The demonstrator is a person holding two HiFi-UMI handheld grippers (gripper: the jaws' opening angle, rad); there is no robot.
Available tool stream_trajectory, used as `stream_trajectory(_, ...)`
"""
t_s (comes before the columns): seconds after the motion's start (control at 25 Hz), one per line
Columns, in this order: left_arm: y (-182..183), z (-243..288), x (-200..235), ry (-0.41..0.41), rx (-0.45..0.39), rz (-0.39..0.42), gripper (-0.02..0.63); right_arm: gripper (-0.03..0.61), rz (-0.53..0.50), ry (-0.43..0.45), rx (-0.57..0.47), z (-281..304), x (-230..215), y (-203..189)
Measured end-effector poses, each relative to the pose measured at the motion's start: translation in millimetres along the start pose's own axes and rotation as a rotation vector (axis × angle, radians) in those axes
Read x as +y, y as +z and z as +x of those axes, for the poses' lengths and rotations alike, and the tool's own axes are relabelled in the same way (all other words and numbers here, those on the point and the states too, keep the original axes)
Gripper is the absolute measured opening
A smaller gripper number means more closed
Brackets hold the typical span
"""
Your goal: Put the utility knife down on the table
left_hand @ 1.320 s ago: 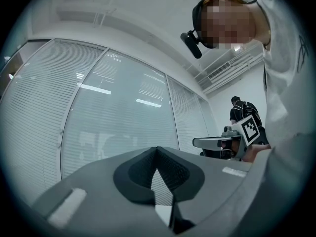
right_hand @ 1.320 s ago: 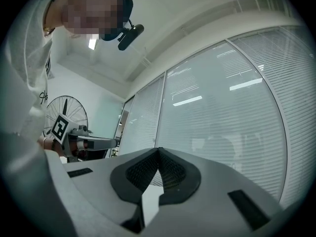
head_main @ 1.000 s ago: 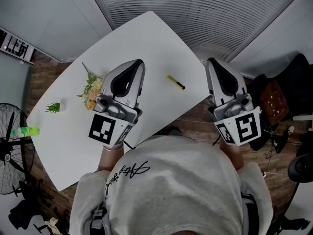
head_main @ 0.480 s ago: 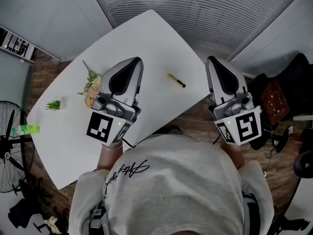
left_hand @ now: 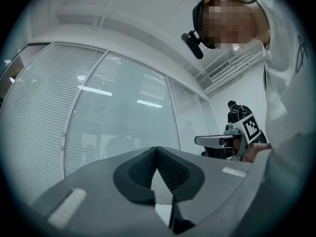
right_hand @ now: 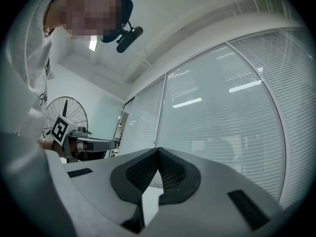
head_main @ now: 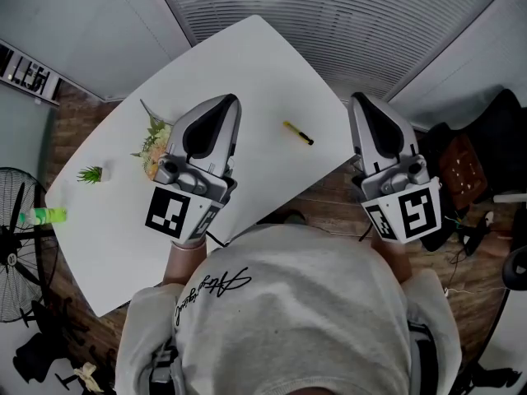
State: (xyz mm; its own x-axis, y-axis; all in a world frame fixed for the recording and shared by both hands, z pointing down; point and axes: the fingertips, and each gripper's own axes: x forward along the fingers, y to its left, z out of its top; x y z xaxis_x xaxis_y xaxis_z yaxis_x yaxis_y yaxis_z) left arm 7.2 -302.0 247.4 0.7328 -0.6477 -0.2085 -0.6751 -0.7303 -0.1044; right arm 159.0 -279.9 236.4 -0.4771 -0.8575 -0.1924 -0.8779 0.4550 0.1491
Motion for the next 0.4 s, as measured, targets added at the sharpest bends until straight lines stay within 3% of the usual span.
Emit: stream_trajectory(0.4,2.0,-1.0,-0.3,0.003,-0.005,-0.006,-0.008,0.000,0.004,-0.009,-0.007,-2.9,0.4,3.6)
